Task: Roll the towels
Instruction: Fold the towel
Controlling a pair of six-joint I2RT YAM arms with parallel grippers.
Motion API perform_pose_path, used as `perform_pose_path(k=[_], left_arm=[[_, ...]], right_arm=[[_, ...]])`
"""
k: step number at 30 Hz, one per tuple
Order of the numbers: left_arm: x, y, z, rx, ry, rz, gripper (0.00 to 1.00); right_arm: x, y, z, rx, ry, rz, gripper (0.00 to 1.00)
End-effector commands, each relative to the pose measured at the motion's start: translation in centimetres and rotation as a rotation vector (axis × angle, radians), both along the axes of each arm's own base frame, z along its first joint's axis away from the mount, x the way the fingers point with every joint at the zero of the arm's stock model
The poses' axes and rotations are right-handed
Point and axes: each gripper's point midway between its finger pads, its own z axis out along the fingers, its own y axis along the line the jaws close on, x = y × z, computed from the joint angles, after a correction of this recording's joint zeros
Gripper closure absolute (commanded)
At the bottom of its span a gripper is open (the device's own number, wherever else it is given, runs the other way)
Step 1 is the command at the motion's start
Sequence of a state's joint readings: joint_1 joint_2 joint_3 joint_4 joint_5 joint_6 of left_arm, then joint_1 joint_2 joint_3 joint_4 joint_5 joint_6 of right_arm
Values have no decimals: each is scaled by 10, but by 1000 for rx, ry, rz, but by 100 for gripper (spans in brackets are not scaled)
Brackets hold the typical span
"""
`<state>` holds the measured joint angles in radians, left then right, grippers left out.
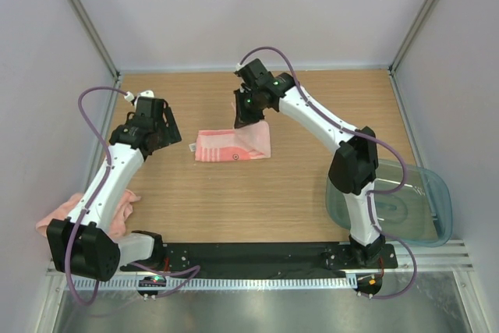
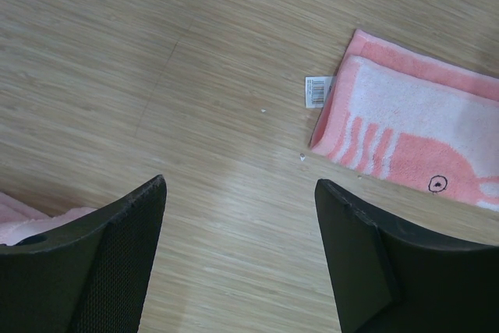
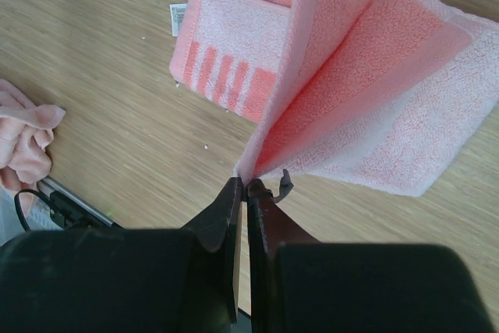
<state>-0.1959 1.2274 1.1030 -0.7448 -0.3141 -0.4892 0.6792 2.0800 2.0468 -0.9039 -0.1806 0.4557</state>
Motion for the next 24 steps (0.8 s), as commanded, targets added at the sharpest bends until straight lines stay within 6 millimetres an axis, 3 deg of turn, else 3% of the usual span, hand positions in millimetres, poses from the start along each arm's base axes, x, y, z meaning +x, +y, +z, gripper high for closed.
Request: perform_pose_path(k=[1,14,24], left_arm=[[3,1,17,-1,-56,5,23],[3,1,17,-3,-55,5,23],[3,1,16,-1,-53,4,23]], right_arm=[[2,18,17,43,-40,8,91],[-13,61,6,63,-36,85,91],[-16,87,-17,96,-3,109,91]])
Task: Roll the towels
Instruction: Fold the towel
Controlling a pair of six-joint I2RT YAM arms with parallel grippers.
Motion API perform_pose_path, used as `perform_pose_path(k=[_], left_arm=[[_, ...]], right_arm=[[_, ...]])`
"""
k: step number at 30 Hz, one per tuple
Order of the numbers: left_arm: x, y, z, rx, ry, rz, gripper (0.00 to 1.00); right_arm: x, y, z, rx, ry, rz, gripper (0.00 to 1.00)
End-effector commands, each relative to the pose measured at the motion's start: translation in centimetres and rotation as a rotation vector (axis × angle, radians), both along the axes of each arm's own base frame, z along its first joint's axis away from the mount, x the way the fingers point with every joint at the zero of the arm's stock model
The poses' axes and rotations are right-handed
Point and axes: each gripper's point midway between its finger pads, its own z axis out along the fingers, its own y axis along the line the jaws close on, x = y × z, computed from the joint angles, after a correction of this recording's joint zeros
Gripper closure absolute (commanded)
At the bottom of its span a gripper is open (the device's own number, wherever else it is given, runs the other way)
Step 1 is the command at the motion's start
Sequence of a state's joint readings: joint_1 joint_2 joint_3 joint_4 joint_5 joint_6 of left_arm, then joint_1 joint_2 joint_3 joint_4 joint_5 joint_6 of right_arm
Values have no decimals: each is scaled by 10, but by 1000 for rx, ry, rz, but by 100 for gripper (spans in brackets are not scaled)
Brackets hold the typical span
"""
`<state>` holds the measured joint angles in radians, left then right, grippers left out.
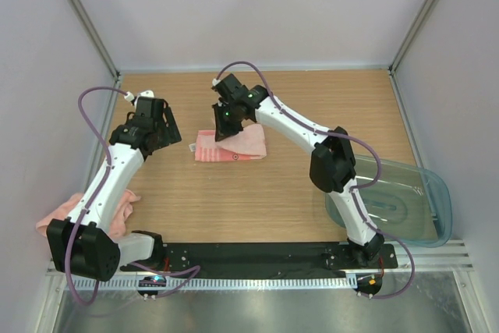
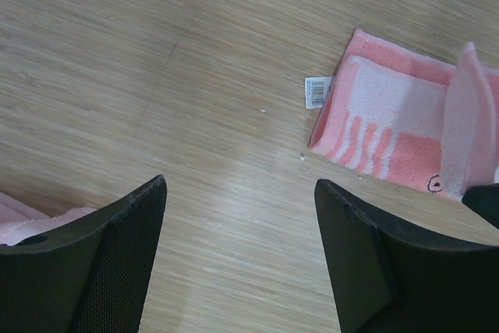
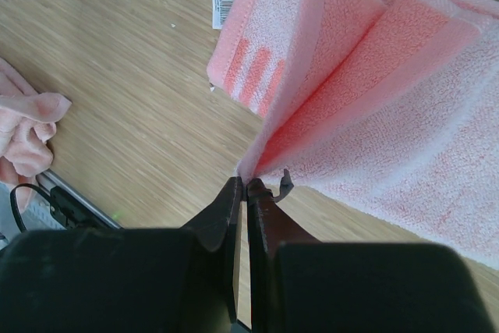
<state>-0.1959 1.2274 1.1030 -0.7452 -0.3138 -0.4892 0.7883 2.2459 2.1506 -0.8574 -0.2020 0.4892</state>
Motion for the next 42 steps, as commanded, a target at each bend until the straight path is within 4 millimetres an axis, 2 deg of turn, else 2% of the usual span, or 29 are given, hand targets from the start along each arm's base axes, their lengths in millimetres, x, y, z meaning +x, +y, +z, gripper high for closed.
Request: perform_pose_path(k=[1,15,24,27,28,30,32,35,39,40,42], left_arm=[[3,1,16,0,-53,3,23],[3,1,16,1,-53,4,23],[3,1,15,3,-47,3,23],[3,2,13,5,-43,4,23],[3,2,14,6,-43,5,23],[3,3,13,10,-42,8,23],[4,3,12,12,-39,9,23],[4,5,10,22,-33,13,23],[4,7,8,38,-22,20,23],[4,8,7,43,-19,22,23],[5,9,5,49,-12,24,23]], right_arm=[[4,23,21,89,-36,14,91],[-3,59,-3,143,2,46,88],[2,81,-31,200,39,40,85],[5,90,-40,223,47,29,78],[6,91,-42,228,47,28,69],[10,95,-47,237,46,24,57],[15,97,-44,246,30,17,41],[22,101,-29,279,6,17,29],[29,92,16,332,-59,15,25],[29,81,34,345,-74,6,24],[29,70,50,371,-92,3,22]])
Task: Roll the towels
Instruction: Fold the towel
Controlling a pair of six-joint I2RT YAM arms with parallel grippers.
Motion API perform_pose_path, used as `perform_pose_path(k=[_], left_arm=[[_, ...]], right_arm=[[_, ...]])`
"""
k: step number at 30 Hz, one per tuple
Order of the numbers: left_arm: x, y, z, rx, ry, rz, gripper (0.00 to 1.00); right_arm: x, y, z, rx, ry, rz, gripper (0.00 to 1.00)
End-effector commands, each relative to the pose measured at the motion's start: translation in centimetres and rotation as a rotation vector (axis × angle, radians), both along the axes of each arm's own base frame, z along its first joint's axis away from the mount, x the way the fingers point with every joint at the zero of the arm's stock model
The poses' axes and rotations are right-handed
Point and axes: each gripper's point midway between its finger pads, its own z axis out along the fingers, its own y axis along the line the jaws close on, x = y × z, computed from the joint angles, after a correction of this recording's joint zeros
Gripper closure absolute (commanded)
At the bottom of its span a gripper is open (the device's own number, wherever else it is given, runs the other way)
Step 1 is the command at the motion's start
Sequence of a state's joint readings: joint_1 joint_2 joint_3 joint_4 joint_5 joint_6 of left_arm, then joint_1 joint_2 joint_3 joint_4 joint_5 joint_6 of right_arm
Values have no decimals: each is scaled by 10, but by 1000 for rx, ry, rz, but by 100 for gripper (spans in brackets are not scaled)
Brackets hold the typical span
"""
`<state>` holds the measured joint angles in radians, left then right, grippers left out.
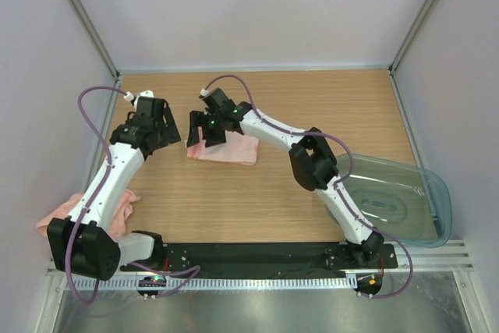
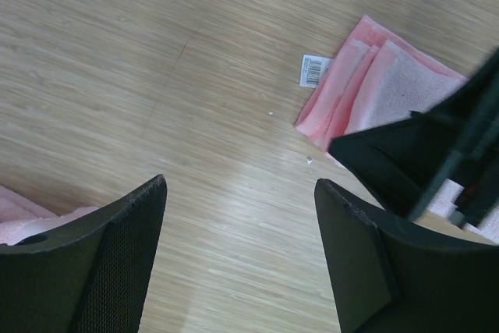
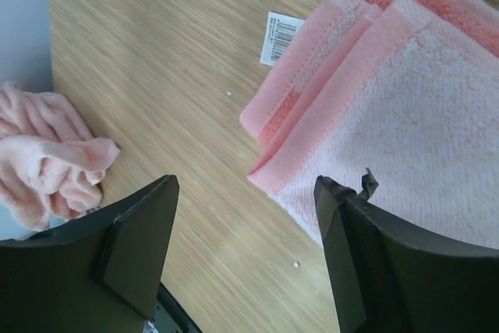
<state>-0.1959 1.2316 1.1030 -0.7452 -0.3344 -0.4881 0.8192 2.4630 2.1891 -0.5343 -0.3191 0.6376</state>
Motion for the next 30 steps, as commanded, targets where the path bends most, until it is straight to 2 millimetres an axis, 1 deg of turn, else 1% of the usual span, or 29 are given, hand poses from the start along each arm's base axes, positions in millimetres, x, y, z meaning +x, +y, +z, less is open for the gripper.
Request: perform_pose_path(k=[1,2,3,4,5,6,7,8,9,10,11,12,13,14,15,16,17,18,19,21,22,25,27,30], left_arm=[[5,6,4,33,-11,13,23],[5,6,5,36,-10,12,23],[6,6,3,39,-4,11,23],[6,6,2,39,-1,11,23],[6,5,1,40,4,7,23],[7,5,-1,39,11,5,23],[7,4,-3,38,17,-3,23],[7,2,-5,34,23,-7,23],[8,-1,-6,22,28,-23,23],[9,-3,-10,18,40,-30,24],[10,-4,-12,15,46,-37,25],[10,-6,-13,10,52,-45,25],[11,-7,-16,11,62,-48,25],[11,-7,-17,13,67,-49,26],[11,-6,-18,16,71,-49,26],[11,-6,-20,18,76,-48,26],[12,-6,-21,20,80,-47,27],[11,-6,-22,22,86,-48,27],[11,-5,-23,27,88,-45,27],[10,-5,-25,35,95,-44,27],[10,-6,-26,35,96,-47,27],[10,-5,-27,47,104,-45,27],[11,-6,-28,49,109,-50,27],[12,-6,-29,51,113,-50,27]], right_arm=[[7,-17,101,154,-127,-13,22],[8,-29,121,169,-151,-21,22],[5,-38,123,158,-148,-25,22],[-1,-50,106,117,-118,-29,22],[-1,-65,115,104,-131,-51,22],[-4,-76,108,72,-116,-64,22],[-13,-91,84,18,-73,-75,22],[-15,-102,78,-2,-63,-86,22],[-13,-115,84,3,-78,-107,22],[-23,-130,61,-36,-38,-115,22],[-24,-138,55,-40,-30,-126,24],[-20,-147,56,-24,-31,-146,25],[-27,-156,38,-45,9,-152,27],[-27,-160,33,-43,22,-156,31],[-28,-160,26,-31,40,-147,34],[-29,-165,18,-41,59,-149,36],[-29,-165,13,-46,67,-146,41],[-29,-164,10,-46,71,-139,42],[-29,-164,2,-60,84,-135,44],[-27,-166,-9,-79,98,-144,49],[-27,-166,-10,-83,97,-147,49],[-27,-173,-23,-117,107,-163,52],[-26,-178,-28,-130,111,-173,57],[-27,-189,-38,-157,122,-189,59]])
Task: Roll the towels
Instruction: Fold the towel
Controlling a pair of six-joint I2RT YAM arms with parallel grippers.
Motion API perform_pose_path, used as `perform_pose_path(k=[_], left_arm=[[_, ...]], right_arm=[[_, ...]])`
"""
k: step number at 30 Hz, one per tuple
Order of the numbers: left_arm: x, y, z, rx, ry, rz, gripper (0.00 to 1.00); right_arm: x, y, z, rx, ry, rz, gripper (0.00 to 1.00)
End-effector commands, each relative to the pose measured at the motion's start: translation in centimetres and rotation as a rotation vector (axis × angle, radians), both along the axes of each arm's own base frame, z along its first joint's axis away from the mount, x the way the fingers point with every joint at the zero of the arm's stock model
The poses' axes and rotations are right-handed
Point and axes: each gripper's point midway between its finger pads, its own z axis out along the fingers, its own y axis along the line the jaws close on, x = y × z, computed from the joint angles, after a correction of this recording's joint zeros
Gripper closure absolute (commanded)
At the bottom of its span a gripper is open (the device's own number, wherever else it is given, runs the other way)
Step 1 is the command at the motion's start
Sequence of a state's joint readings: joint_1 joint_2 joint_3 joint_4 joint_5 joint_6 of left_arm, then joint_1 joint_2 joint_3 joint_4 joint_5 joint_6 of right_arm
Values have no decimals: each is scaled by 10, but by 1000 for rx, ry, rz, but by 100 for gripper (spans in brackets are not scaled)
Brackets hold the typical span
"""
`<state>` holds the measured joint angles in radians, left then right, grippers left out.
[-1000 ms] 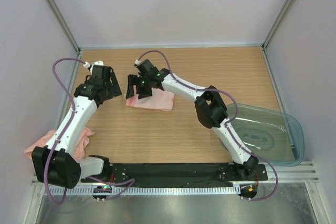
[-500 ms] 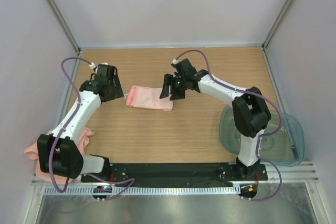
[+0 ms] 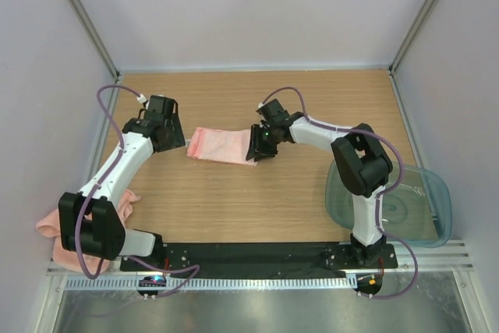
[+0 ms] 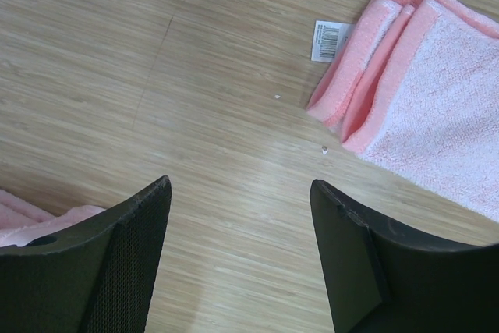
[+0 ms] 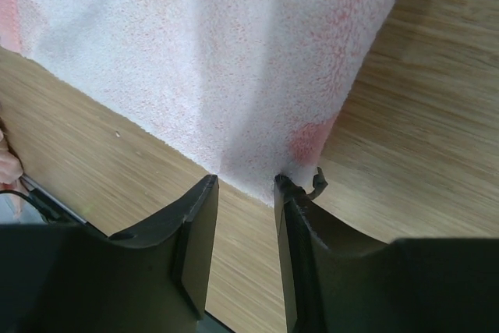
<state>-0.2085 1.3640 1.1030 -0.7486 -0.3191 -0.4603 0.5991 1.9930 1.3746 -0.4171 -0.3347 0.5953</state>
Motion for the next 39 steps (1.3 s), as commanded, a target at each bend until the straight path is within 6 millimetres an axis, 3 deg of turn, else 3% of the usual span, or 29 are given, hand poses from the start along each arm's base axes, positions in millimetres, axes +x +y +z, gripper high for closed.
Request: perform_pose_path(k=[1,9,12,15,21,26,29,34,35,39], left_arm=[[8,0,10,18,-24,-9,28],[10,0,7,22,-12,-8,28],[11,0,6,23,-7,-8,28],[11,1,6,27,-6,-8,28],[11,1,7,29,-10,-6,28],[11,2,8,32,-10,-4,29],[11,1,9,32,-15,-7,28],[9,1,9,27,-10,-5,29],[8,1,9,28,-11,-6,28],[8,1,10,35,-15,-8,29]], right_arm=[[4,-13,-8,-24,-18,-15,59],[-8,-43,-26,-110,7,-42,63],[-9,-41,-20,-97,-2,-24,63],[-1,-36,6,-70,-59,-2,64],[18,-49,45,-141,-161,4,64],[27,-54,57,-178,-197,27,64],[35,-43,63,-101,-206,48,67],[57,-30,41,76,-137,15,99],[66,-26,41,121,-154,10,99],[72,-27,18,224,-91,-32,99]])
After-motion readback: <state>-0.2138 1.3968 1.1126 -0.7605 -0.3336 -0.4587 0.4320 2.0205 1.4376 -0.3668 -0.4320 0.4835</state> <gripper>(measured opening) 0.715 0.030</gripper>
